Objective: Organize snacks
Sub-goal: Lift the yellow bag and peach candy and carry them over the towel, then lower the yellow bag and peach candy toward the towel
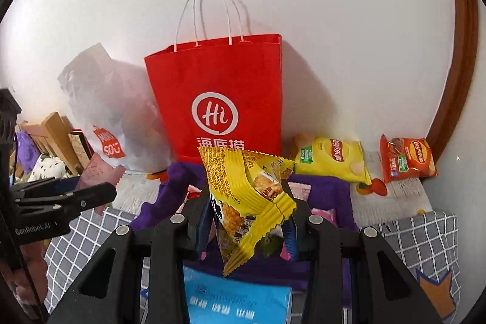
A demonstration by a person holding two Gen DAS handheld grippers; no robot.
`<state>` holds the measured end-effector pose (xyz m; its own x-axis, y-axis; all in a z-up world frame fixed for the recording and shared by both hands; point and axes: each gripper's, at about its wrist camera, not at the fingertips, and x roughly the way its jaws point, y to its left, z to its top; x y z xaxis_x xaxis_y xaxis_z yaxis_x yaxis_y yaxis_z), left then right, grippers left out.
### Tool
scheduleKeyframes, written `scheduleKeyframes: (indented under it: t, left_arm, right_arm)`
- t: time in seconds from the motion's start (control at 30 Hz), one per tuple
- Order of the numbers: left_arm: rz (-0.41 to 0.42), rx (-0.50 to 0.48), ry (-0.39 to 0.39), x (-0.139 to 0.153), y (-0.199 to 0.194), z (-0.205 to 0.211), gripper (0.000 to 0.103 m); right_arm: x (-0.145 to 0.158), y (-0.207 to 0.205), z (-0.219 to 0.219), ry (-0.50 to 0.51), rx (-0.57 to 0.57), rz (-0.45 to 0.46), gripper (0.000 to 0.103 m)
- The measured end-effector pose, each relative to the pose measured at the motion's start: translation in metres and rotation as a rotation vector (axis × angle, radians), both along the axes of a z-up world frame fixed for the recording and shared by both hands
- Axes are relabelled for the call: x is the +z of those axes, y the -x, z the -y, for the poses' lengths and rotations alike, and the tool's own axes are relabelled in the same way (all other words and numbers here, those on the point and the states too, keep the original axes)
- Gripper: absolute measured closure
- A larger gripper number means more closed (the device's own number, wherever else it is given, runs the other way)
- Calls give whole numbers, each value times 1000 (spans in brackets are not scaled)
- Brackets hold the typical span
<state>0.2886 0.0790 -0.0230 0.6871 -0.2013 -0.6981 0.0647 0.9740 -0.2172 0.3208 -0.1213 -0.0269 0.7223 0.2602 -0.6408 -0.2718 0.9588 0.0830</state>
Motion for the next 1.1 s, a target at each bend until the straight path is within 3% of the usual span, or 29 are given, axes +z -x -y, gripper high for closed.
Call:
scheduleKeyframes:
  t: [0.27, 0.43, 0.53, 1.1]
  left_arm:
    - [19, -5, 38, 5, -36, -2, 51]
    - [-13, -1, 38, -21, -52, -5, 51]
    - [-80, 2, 30, -42, -66, -5, 51]
    - [-125, 9, 56, -56, -74, -16, 51]
  right_arm:
    - [-14, -29, -7, 0, 10, -7, 64]
    - [-41, -45, -9, 44, 13, -67, 64]
    - [-52, -52, -6, 50, 16, -97, 64]
    - [-76, -67, 4, 90, -11, -172, 64]
